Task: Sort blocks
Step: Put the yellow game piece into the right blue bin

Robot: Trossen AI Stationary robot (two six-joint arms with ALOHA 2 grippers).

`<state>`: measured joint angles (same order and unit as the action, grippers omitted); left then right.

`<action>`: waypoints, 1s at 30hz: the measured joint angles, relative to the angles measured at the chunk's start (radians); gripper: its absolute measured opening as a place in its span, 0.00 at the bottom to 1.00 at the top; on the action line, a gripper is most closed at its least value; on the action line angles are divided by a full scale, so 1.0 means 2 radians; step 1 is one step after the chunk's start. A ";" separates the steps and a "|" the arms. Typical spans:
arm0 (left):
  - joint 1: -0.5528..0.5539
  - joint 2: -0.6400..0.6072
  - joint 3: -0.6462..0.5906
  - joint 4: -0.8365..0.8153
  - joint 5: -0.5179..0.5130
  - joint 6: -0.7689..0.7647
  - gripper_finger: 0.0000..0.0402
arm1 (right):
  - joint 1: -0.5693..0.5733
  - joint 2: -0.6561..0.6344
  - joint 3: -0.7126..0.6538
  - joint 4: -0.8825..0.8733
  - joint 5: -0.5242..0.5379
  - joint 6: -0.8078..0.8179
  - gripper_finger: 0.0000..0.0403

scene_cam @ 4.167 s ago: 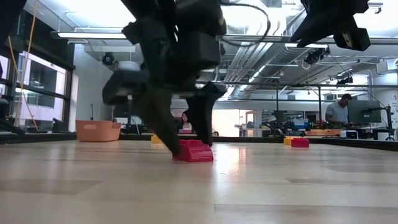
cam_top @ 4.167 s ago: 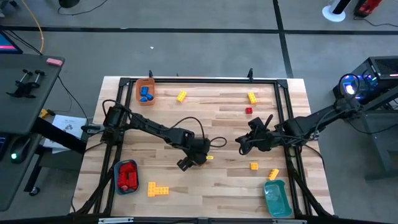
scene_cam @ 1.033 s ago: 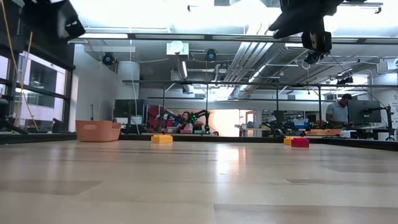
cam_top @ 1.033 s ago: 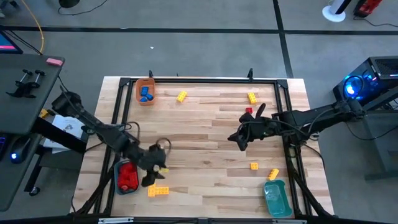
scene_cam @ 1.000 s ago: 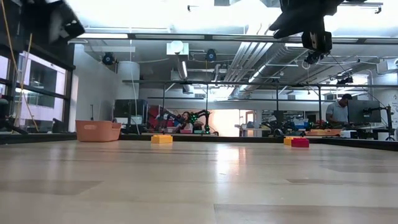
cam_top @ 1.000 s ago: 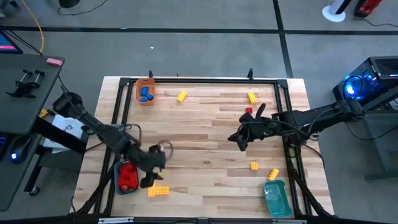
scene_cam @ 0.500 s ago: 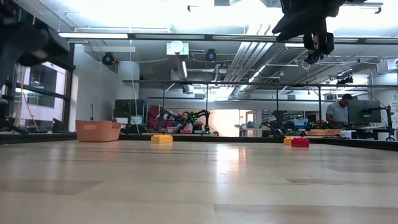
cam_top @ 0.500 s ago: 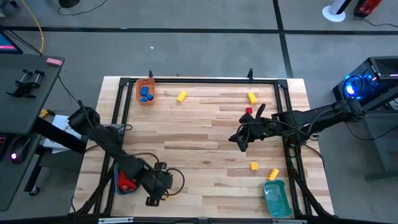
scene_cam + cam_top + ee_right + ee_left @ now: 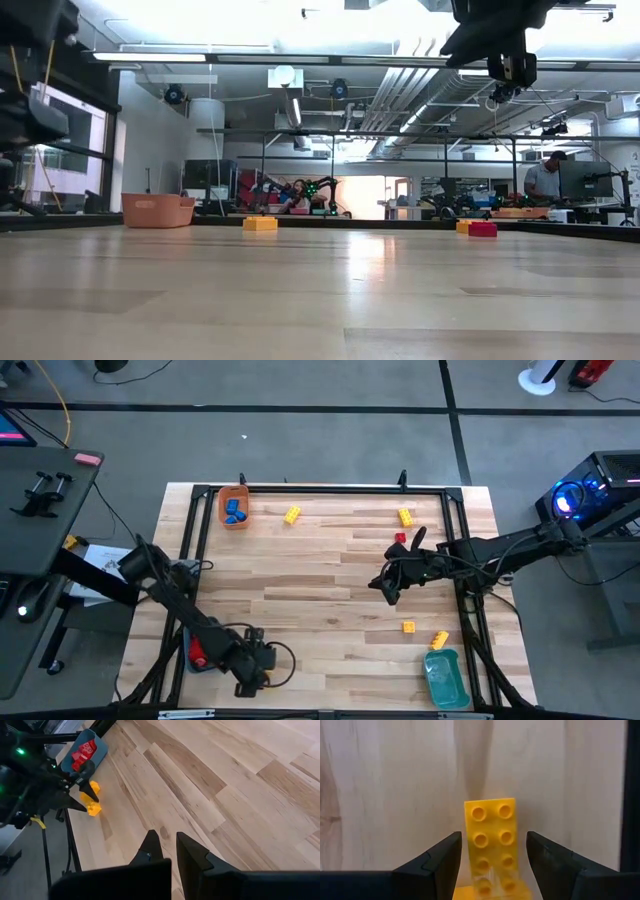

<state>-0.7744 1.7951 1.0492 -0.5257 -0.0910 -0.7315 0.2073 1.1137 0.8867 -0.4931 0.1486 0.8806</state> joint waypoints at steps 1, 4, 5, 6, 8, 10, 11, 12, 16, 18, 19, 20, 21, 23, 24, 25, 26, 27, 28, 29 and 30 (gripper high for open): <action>0.000 0.004 0.000 0.000 0.000 0.000 0.52 | 0.000 0.000 0.000 0.000 0.000 0.000 0.00; 0.001 0.011 0.000 0.001 0.000 0.004 0.52 | 0.000 0.000 0.000 -0.001 -0.003 0.000 0.00; 0.002 0.011 0.000 0.001 0.000 0.004 0.51 | 0.000 0.000 0.000 -0.001 -0.004 0.000 0.00; 0.002 0.011 0.000 0.001 0.000 0.004 0.51 | 0.000 0.000 0.000 -0.001 -0.005 0.001 0.00; 0.003 0.011 0.000 0.000 -0.001 0.005 0.48 | 0.000 0.000 0.000 -0.001 -0.006 0.003 0.00; 0.006 0.011 0.000 -0.001 0.002 0.006 0.39 | 0.000 0.000 0.000 -0.001 -0.008 0.004 0.00; 0.008 0.009 0.000 -0.003 0.005 0.009 0.33 | 0.000 0.000 0.000 -0.001 -0.008 0.005 0.00; 0.011 0.006 0.000 -0.006 0.006 0.013 0.26 | 0.000 0.000 0.000 0.000 -0.010 0.009 0.00; 0.032 -0.026 -0.001 -0.035 -0.008 0.041 0.22 | 0.000 0.000 0.000 0.017 -0.020 0.025 0.00; 0.050 -0.053 0.000 -0.059 -0.043 0.060 0.22 | 0.000 0.000 0.000 0.037 -0.022 0.031 0.00; 0.061 -0.068 0.000 -0.079 -0.066 0.068 0.22 | 0.000 0.000 0.000 0.048 -0.022 0.034 0.00; 0.074 -0.085 0.000 -0.096 -0.090 0.077 0.22 | 0.000 0.000 0.000 0.063 -0.017 0.044 0.00; 0.088 -0.102 -0.001 -0.107 -0.111 0.087 0.22 | 0.000 0.001 0.000 0.078 -0.007 0.055 0.00; 0.122 -0.139 -0.001 -0.113 -0.141 0.115 0.22 | 0.000 0.006 0.000 0.111 0.021 0.079 0.00; 0.140 -0.154 -0.001 -0.110 -0.144 0.134 0.22 | 0.000 0.012 0.000 0.129 0.033 0.095 0.00; 0.159 -0.169 -0.001 -0.102 -0.145 0.151 0.22 | -0.002 0.019 0.000 0.146 0.041 0.109 0.00; 0.176 -0.181 -0.001 -0.089 -0.145 0.170 0.22 | -0.005 0.029 0.000 0.164 0.043 0.121 0.00; 0.192 -0.190 0.000 -0.077 -0.146 0.189 0.22 | -0.008 0.041 0.000 0.185 0.043 0.126 0.00; 0.207 -0.197 0.003 -0.067 -0.146 0.207 0.22 | -0.011 0.054 0.000 0.202 0.042 0.133 0.00; 0.221 -0.198 0.010 -0.058 -0.146 0.224 0.22 | -0.013 0.069 0.000 0.216 0.042 0.134 0.00; 0.234 -0.198 0.019 -0.051 -0.146 0.241 0.22 | -0.016 0.084 0.000 0.233 0.042 0.138 0.01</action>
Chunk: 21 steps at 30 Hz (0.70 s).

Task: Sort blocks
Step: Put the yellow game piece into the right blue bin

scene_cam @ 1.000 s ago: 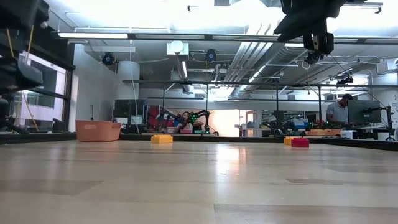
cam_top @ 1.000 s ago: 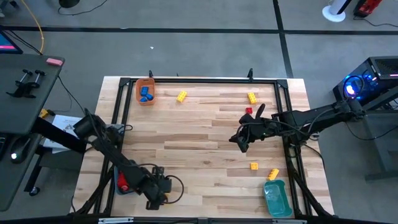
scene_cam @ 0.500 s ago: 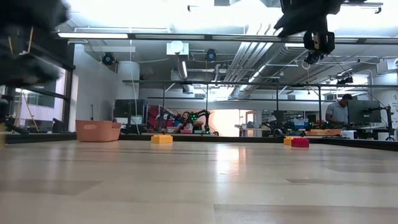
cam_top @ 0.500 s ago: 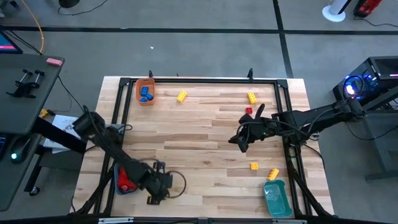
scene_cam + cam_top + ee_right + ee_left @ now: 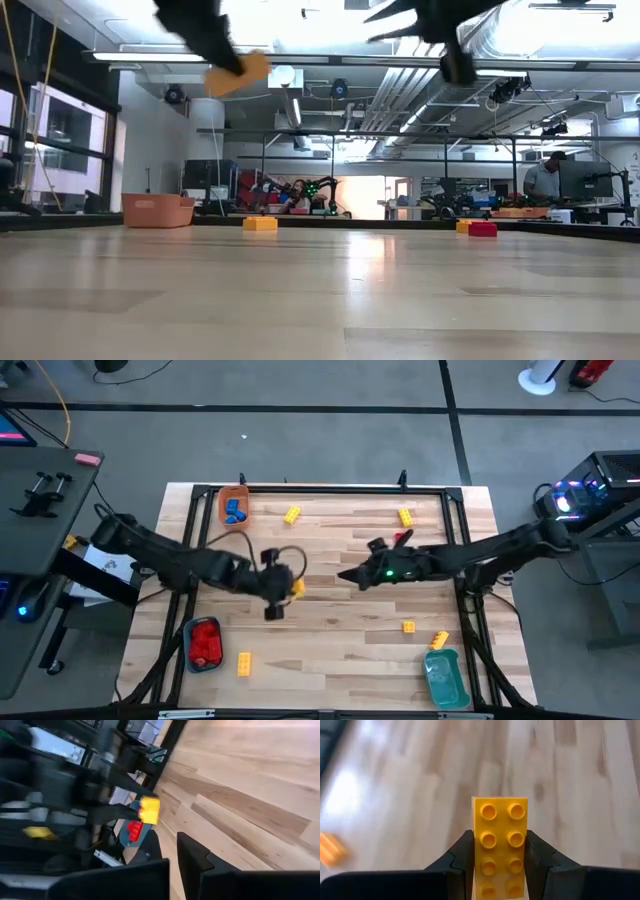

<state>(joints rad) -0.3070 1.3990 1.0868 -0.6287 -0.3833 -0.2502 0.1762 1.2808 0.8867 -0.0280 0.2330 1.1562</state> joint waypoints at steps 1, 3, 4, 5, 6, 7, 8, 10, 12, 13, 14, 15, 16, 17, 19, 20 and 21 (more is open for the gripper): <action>0.010 0.003 0.011 0.003 -0.002 0.016 0.22 | -0.002 0.016 0.000 0.015 0.000 0.007 0.01; 0.026 0.014 0.029 0.007 -0.006 0.043 0.22 | -0.007 0.046 0.002 0.033 -0.001 0.017 0.04; 0.032 0.021 0.037 0.010 -0.007 0.057 0.22 | -0.008 0.061 0.007 0.036 0.000 0.019 0.06; 0.035 0.029 0.046 0.012 -0.007 0.070 0.22 | -0.011 0.074 0.013 0.038 0.000 0.018 0.09; 0.039 0.037 0.053 0.011 -0.007 0.081 0.22 | -0.013 0.085 0.020 0.038 -0.001 0.014 0.12; 0.042 0.044 0.058 0.011 -0.007 0.090 0.22 | -0.015 0.095 0.027 0.038 0.000 0.009 0.16; 0.044 0.051 0.062 0.011 -0.007 0.097 0.22 | -0.017 0.105 0.035 0.038 0.000 0.008 0.19; 0.048 0.067 0.069 0.011 -0.007 0.111 0.22 | -0.020 0.119 0.049 0.038 -0.001 0.006 0.27; 0.050 0.081 0.072 0.011 -0.007 0.121 0.22 | -0.023 0.129 0.063 0.038 -0.004 -0.003 0.34; 0.052 0.087 0.073 0.011 -0.007 0.122 0.22 | -0.024 0.132 0.070 0.039 -0.008 -0.008 0.37; 0.052 0.092 0.073 0.014 -0.007 0.122 0.22 | -0.025 0.135 0.075 0.036 -0.012 -0.016 0.40; 0.052 0.096 0.074 0.020 -0.007 0.122 0.22 | -0.026 0.138 0.080 0.032 -0.014 -0.018 0.42; 0.052 0.098 0.074 0.025 -0.007 0.121 0.22 | -0.027 0.140 0.084 0.026 -0.020 -0.018 0.45; 0.052 0.100 0.074 0.031 -0.008 0.120 0.22 | -0.027 0.143 0.087 0.019 -0.022 -0.018 0.46; 0.052 0.103 0.074 0.047 -0.008 0.118 0.22 | -0.027 0.144 0.088 0.000 -0.023 -0.017 0.48; 0.052 0.104 0.074 0.050 -0.009 0.118 0.22 | -0.027 0.144 0.088 -0.004 -0.023 -0.015 0.48; 0.052 0.104 0.074 0.054 -0.010 0.118 0.22 | -0.027 0.144 0.088 -0.010 -0.023 -0.010 0.48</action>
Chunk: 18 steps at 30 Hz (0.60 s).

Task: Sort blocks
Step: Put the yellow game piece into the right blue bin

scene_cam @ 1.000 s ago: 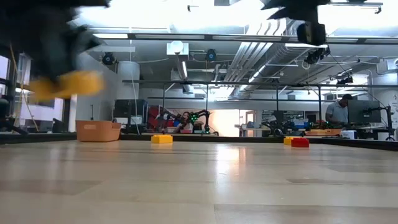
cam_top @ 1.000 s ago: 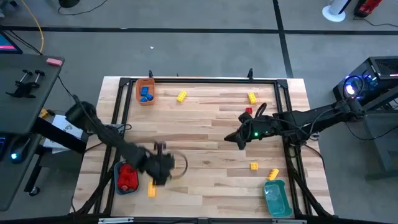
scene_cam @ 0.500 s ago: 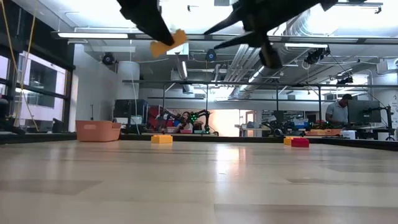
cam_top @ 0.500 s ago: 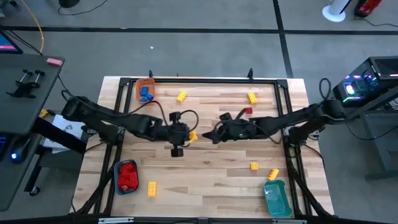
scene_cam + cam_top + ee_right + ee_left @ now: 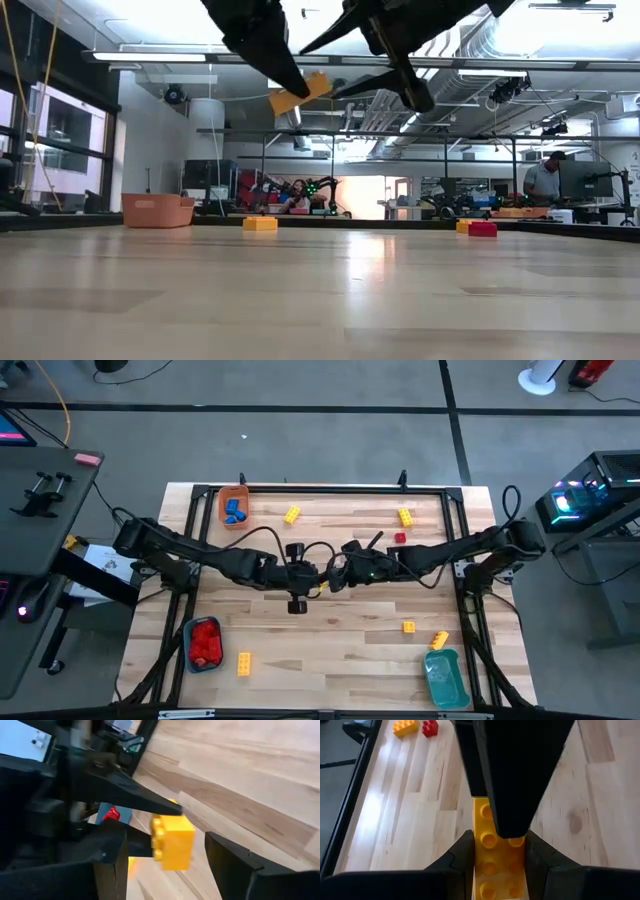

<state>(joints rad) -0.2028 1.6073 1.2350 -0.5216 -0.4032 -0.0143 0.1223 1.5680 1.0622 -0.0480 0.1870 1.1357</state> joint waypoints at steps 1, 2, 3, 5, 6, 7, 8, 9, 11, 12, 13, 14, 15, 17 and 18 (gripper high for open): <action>0.000 0.000 0.000 0.005 -0.002 0.000 0.22 | 0.000 0.000 0.000 -0.005 0.000 0.005 0.48; 0.000 0.000 0.000 0.010 -0.006 0.000 0.22 | 0.000 0.000 0.000 -0.008 0.000 0.007 0.48; 0.000 0.000 0.000 0.012 -0.011 0.000 0.22 | 0.000 0.000 0.000 -0.008 0.000 0.007 0.48; 0.000 0.000 0.000 0.018 -0.012 0.003 0.22 | 0.000 0.000 0.000 -0.008 0.001 0.009 0.48; 0.000 0.000 0.000 0.024 -0.012 0.008 0.22 | 0.000 0.000 0.000 -0.007 0.004 0.012 0.48; 0.000 0.000 0.000 0.028 -0.012 0.013 0.22 | 0.000 0.000 0.000 -0.007 0.007 0.012 0.48; 0.000 0.000 0.000 0.032 -0.011 0.017 0.22 | 0.000 0.000 0.000 -0.007 0.007 0.013 0.48; 0.000 0.000 0.000 0.038 -0.011 0.018 0.22 | 0.000 0.000 0.000 -0.006 0.007 0.014 0.48; 0.001 0.000 0.000 0.045 -0.012 0.019 0.22 | 0.000 0.000 0.000 -0.007 0.007 0.017 0.48; 0.003 0.000 0.000 0.049 -0.012 0.022 0.22 | 0.000 0.000 0.000 -0.008 0.008 0.017 0.47; 0.004 0.000 0.000 0.053 -0.013 0.025 0.22 | 0.000 0.000 0.000 -0.009 0.011 0.017 0.45; 0.005 0.000 0.000 0.053 -0.013 0.026 0.22 | 0.000 0.000 0.000 -0.008 0.014 0.017 0.44; 0.006 0.000 0.000 0.053 -0.012 0.026 0.22 | 0.000 0.000 0.000 -0.008 0.020 0.019 0.42; 0.007 0.000 0.000 0.053 -0.011 0.026 0.22 | 0.000 0.000 0.000 -0.008 0.025 0.025 0.37; 0.007 0.000 0.000 0.054 -0.011 0.026 0.22 | 0.000 0.000 0.000 -0.008 0.025 0.030 0.34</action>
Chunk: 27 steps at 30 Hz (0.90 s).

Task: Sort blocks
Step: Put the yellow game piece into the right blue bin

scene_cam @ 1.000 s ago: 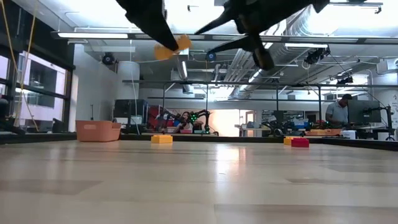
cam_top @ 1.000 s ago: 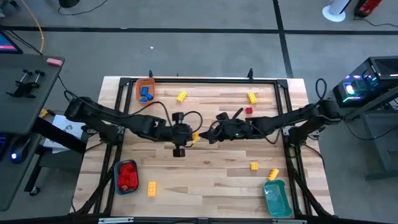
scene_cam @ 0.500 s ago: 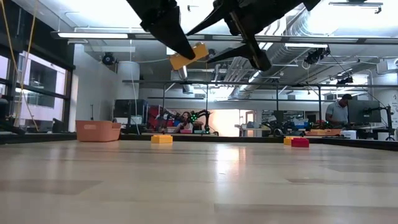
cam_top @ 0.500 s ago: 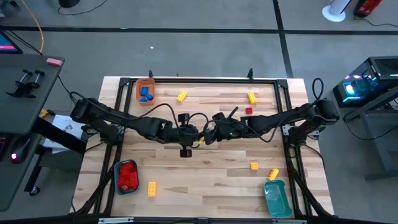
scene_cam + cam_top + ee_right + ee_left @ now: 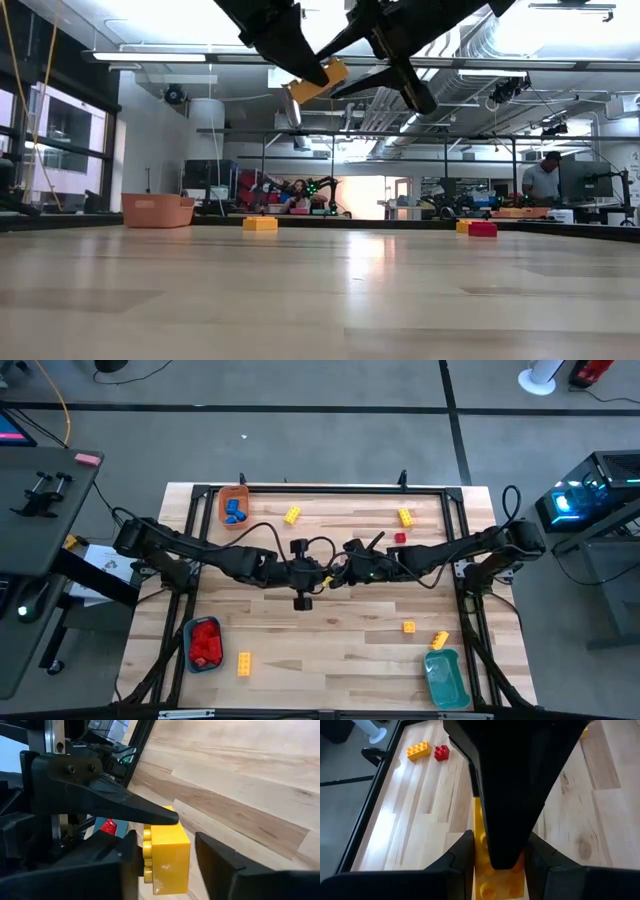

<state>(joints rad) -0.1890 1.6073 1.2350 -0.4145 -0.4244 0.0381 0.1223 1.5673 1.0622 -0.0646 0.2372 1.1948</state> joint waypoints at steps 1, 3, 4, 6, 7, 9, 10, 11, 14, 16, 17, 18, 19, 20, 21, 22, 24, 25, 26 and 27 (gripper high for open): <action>0.000 0.000 0.000 0.001 0.000 0.000 0.22 | 0.000 0.000 0.000 0.000 0.001 0.001 0.30; 0.000 0.000 0.000 0.004 0.000 0.000 0.22 | 0.000 0.000 0.000 -0.001 0.004 0.001 0.23; 0.000 0.000 0.000 0.005 0.000 0.000 0.22 | 0.000 0.000 0.000 -0.001 0.003 0.001 0.19; 0.000 0.000 0.000 0.007 0.000 0.000 0.22 | 0.000 0.000 0.000 -0.001 0.003 0.001 0.10; 0.000 0.000 0.000 0.008 0.000 0.001 0.22 | 0.000 -0.001 0.000 -0.002 0.003 0.001 0.06; 0.000 0.000 0.000 0.008 0.005 0.003 0.22 | 0.000 -0.001 0.000 -0.003 0.003 -0.001 0.02; 0.000 0.000 0.000 0.007 0.009 0.004 0.23 | 0.000 -0.001 0.000 -0.004 0.001 -0.001 0.02; 0.000 0.000 0.000 0.007 0.012 0.004 0.26 | -0.001 -0.001 0.000 -0.004 -0.002 -0.001 0.03; -0.002 -0.002 0.000 -0.001 0.014 0.001 0.40 | -0.004 -0.002 0.000 -0.004 -0.016 -0.012 0.02; -0.002 -0.010 0.000 -0.026 0.016 0.000 0.49 | -0.008 -0.003 0.000 -0.019 -0.025 -0.023 0.01; -0.002 -0.017 0.000 -0.043 0.016 0.000 0.53 | -0.011 -0.006 0.000 -0.030 -0.030 -0.025 0.01; -0.002 -0.024 0.000 -0.059 0.016 0.000 0.56 | -0.014 -0.011 0.000 -0.044 -0.033 -0.026 0.01; -0.002 -0.033 0.002 -0.082 0.016 -0.001 0.58 | -0.018 -0.018 0.000 -0.063 -0.038 -0.028 0.01; -0.002 -0.043 0.004 -0.111 0.015 -0.004 0.60 | -0.020 -0.026 0.000 -0.083 -0.041 -0.035 0.00; -0.002 -0.052 0.006 -0.139 0.015 -0.013 0.61 | -0.024 -0.034 0.000 -0.106 -0.044 -0.043 0.00; -0.002 -0.063 0.006 -0.160 0.014 -0.026 0.62 | -0.026 -0.045 0.000 -0.131 -0.047 -0.053 0.00; -0.002 -0.089 -0.004 -0.195 0.011 -0.062 0.63 | -0.029 -0.068 0.000 -0.181 -0.057 -0.071 0.00; -0.002 -0.105 -0.013 -0.198 0.010 -0.085 0.63 | -0.031 -0.082 0.000 -0.206 -0.069 -0.079 0.00; -0.001 -0.120 -0.027 -0.191 0.010 -0.105 0.63 | -0.031 -0.094 0.000 -0.233 -0.085 -0.087 0.00; -0.002 -0.136 -0.043 -0.172 0.009 -0.123 0.62 | -0.029 -0.105 0.000 -0.258 -0.105 -0.092 0.00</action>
<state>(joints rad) -0.1925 1.3360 1.1487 -0.7588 -0.4057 -0.2071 0.0650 1.3566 1.0622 -0.5806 0.0269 1.0117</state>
